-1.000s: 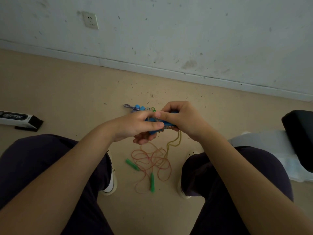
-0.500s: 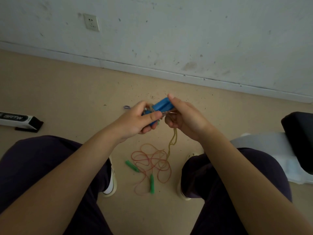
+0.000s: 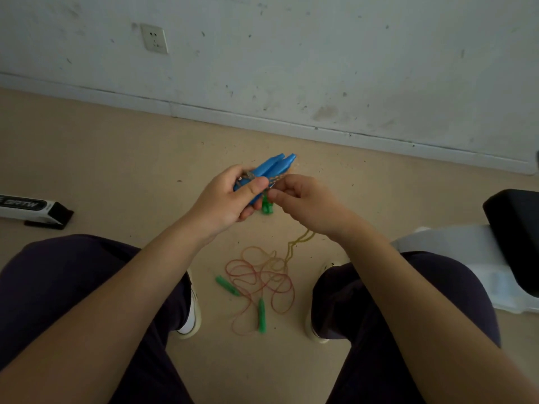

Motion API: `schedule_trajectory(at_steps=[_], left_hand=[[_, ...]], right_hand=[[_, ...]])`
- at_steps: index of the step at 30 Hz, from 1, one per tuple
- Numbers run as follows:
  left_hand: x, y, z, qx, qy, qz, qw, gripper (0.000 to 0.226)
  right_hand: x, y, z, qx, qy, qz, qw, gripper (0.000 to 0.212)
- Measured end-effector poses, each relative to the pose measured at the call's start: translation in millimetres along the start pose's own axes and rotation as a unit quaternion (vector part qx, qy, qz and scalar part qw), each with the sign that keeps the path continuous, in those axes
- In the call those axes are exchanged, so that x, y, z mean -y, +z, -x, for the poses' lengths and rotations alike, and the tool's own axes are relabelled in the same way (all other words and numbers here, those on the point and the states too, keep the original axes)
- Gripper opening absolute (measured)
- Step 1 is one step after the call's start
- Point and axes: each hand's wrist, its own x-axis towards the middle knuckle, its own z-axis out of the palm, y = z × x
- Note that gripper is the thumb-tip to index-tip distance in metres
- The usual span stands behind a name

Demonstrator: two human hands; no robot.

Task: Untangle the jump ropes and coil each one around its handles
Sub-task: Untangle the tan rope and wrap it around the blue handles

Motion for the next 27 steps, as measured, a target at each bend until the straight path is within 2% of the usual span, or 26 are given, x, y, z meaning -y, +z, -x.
schedule_trajectory(at_steps=[4,11,16,27], left_hand=[[-2,-1,0,0.017,0.015,0.017,1.000,0.015],[-4,-9,0,0.074,0.003,0.066,0.995,0.045],[-2,-6,0,0.055,0.008,0.061,0.997,0.014],[-6,0,4,0.018,0.052,-0.024,0.998,0.023]], right_hand=[[1,2,1,-0.013,-0.023,0.006,1.000,0.024],[2,4,3,-0.013,-0.038,-0.054,0.998,0.026],[7,3,5,0.016,-0.024,-0.100,0.995,0.026],[6,14,0,-0.055,-0.018,-0.086,0.995,0.042]])
